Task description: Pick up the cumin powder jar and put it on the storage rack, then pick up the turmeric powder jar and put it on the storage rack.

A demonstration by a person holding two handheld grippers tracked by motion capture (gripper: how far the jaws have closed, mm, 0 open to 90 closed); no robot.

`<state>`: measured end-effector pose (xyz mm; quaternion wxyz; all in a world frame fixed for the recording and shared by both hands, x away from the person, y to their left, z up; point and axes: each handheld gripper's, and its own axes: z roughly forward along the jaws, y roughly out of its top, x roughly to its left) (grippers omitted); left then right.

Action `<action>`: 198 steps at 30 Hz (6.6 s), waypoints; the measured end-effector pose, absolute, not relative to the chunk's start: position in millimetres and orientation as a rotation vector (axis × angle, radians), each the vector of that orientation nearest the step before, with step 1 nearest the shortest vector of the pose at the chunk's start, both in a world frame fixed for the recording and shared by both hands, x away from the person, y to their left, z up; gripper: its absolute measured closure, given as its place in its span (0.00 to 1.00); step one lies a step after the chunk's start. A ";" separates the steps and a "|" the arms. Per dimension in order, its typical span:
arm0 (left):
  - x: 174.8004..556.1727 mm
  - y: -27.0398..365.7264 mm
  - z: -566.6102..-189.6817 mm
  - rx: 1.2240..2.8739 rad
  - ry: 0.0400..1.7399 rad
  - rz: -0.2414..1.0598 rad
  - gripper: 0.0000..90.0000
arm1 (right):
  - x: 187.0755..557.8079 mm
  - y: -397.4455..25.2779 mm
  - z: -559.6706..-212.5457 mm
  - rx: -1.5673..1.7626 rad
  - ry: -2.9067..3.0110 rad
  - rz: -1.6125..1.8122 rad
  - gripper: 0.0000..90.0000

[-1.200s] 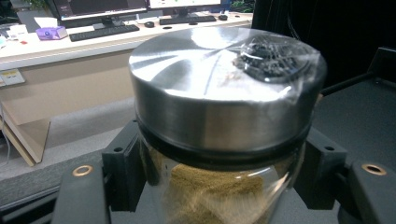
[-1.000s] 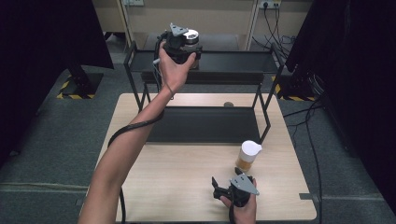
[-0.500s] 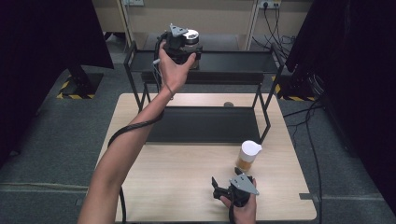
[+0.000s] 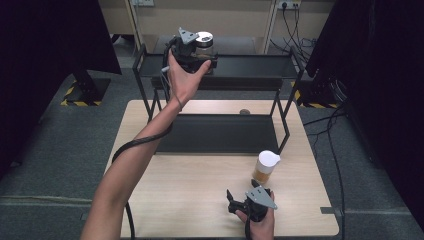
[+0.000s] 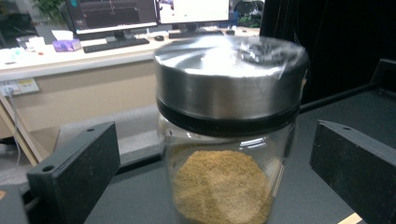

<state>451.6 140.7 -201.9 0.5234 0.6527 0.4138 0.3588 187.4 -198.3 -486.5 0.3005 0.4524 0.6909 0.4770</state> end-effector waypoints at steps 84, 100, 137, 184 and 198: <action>307.9 189.6 -361.9 1.619 0.826 0.829 0.01 | 185.4 -194.7 -486.5 1.183 1.833 1.246 0.05; 285.8 197.6 -430.3 1.711 0.902 0.722 0.01 | 185.2 -194.1 -486.6 1.176 1.834 1.239 0.05; 278.1 206.0 -481.7 1.755 1.059 0.566 0.03 | 184.5 -194.1 -487.1 1.175 1.831 1.242 0.05; 276.6 205.9 -482.3 1.770 1.027 0.590 0.04 | 167.0 -198.9 -482.5 1.213 1.599 1.183 0.04; 276.3 206.4 -482.4 1.772 1.019 0.584 0.04 | 199.7 -222.2 -469.3 1.254 1.511 1.167 0.03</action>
